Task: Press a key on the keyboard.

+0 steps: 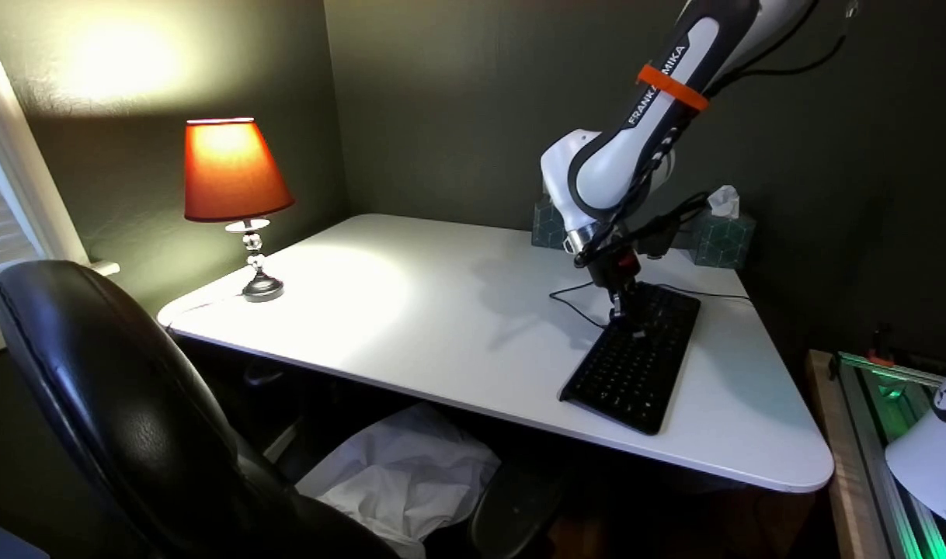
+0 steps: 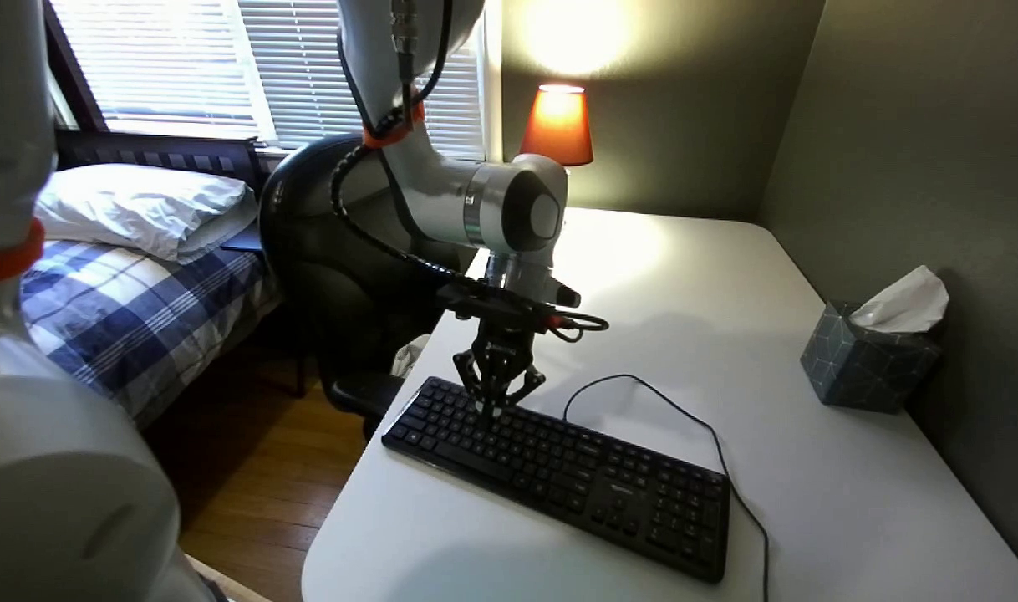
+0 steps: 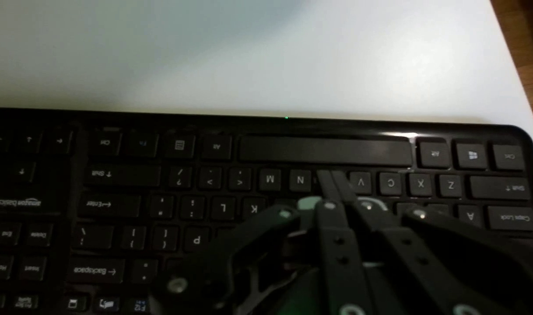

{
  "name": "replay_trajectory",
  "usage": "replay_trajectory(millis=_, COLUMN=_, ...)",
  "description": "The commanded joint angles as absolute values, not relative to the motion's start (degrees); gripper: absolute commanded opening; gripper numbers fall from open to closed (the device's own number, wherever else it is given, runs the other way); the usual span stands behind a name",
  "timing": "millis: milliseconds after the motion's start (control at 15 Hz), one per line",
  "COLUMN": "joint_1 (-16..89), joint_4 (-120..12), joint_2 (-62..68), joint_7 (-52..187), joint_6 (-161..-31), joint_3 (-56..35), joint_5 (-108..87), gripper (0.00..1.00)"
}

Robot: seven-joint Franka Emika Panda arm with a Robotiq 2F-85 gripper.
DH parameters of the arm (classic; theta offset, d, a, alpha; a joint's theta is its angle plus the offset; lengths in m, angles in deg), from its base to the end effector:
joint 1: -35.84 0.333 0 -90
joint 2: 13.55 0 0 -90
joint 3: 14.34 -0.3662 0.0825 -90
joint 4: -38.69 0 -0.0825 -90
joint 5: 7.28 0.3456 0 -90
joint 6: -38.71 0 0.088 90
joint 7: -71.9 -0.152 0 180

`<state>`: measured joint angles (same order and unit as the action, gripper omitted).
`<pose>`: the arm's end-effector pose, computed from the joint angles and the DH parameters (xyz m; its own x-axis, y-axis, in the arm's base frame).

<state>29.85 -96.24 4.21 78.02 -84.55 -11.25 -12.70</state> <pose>0.4178 -0.0752 0.2122 0.8679 0.0149 -0.4965 0.0211 -0.9998 0.0068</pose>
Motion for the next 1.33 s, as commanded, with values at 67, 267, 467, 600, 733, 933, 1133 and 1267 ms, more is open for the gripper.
replay_trajectory(millis=67, joint_1=29.3, joint_4=-94.2, joint_2=6.8, joint_7=80.1, joint_6=-82.1, joint_3=-10.9, joint_5=-11.6, gripper=0.0)
replay_trajectory(millis=267, joint_1=29.1, joint_4=-93.6, joint_2=7.8, joint_7=80.6, joint_6=-81.7, joint_3=-10.9, joint_5=-11.4, gripper=0.0)
replay_trajectory(millis=467, joint_1=29.0, joint_4=-92.9, joint_2=8.5, joint_7=80.8, joint_6=-80.8, joint_3=-10.9, joint_5=-11.2, gripper=0.0)
replay_trajectory(millis=600, joint_1=28.9, joint_4=-92.6, joint_2=8.8, joint_7=80.8, joint_6=-80.8, joint_3=-11.0, joint_5=-11.0, gripper=0.0)
replay_trajectory(millis=733, joint_1=28.8, joint_4=-92.2, joint_2=9.1, joint_7=80.8, joint_6=-81.0, joint_3=-11.0, joint_5=-10.8, gripper=0.0)
replay_trajectory(millis=933, joint_1=28.8, joint_4=-91.7, joint_2=9.7, joint_7=80.9, joint_6=-81.0, joint_3=-11.1, joint_5=-10.5, gripper=0.0)
replay_trajectory(millis=1133, joint_1=28.7, joint_4=-91.2, joint_2=10.3, joint_7=81.1, joint_6=-81.1, joint_3=-11.2, joint_5=-10.0, gripper=0.0)
replay_trajectory(millis=1267, joint_1=28.7, joint_4=-91.0, joint_2=10.6, joint_7=81.2, joint_6=-81.2, joint_3=-11.3, joint_5=-9.7, gripper=0.0)
